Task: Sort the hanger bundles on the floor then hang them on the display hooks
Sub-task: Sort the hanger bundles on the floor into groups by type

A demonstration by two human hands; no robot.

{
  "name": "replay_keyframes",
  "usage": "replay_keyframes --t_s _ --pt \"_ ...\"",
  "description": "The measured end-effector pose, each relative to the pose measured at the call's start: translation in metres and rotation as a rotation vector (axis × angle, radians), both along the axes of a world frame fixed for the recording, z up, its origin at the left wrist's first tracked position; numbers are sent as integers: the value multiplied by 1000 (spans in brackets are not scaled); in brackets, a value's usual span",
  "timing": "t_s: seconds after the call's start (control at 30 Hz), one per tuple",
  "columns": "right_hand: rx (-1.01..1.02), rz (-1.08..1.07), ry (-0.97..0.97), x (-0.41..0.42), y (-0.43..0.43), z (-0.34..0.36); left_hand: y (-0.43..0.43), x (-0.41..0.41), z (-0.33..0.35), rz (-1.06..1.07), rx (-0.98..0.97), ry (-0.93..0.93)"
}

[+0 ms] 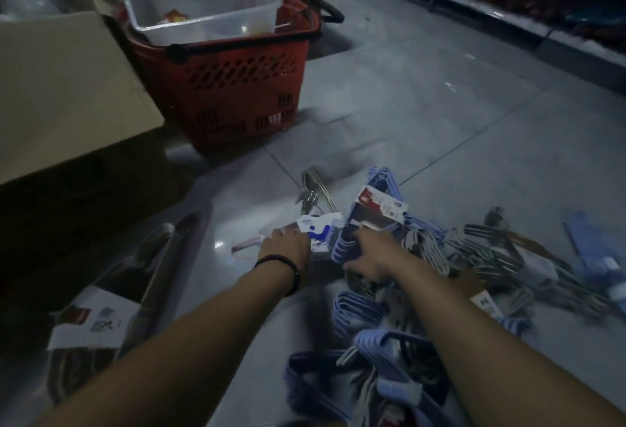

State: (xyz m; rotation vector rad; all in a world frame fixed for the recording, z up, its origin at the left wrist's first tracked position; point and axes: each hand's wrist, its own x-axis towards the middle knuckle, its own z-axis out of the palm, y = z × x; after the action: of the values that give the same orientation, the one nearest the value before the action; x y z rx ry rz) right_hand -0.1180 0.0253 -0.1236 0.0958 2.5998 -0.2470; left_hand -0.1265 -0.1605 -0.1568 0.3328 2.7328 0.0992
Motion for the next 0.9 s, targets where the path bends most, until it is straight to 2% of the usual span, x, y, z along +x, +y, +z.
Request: replay_keyframes --t_s 0.07,0.17,0.3,0.43,0.5,0.6,0.7,0.8,0.9 --pt "-9 5 0 0 -3 -6 14 7 -6 41 65 -63" --pt "-75 -75 65 0 -10 -15 18 19 -15 103 186 -12" --pt "48 -106 82 0 -18 -26 5 22 -20 155 403 4" --pt "42 -173 200 -5 -23 -18 -2 18 -8 239 635 42" --pt "-32 -236 292 -11 -23 -1 -6 17 2 308 778 38" --pt "-150 -300 435 -9 -20 36 -14 16 17 449 1013 -122" --pt "-282 -271 598 13 -23 65 -20 16 25 590 1224 -338" --pt "-335 -111 721 43 -31 80 -17 10 39 722 1442 -565" --pt "-209 118 831 67 -35 96 -8 1 68 788 1743 -690"
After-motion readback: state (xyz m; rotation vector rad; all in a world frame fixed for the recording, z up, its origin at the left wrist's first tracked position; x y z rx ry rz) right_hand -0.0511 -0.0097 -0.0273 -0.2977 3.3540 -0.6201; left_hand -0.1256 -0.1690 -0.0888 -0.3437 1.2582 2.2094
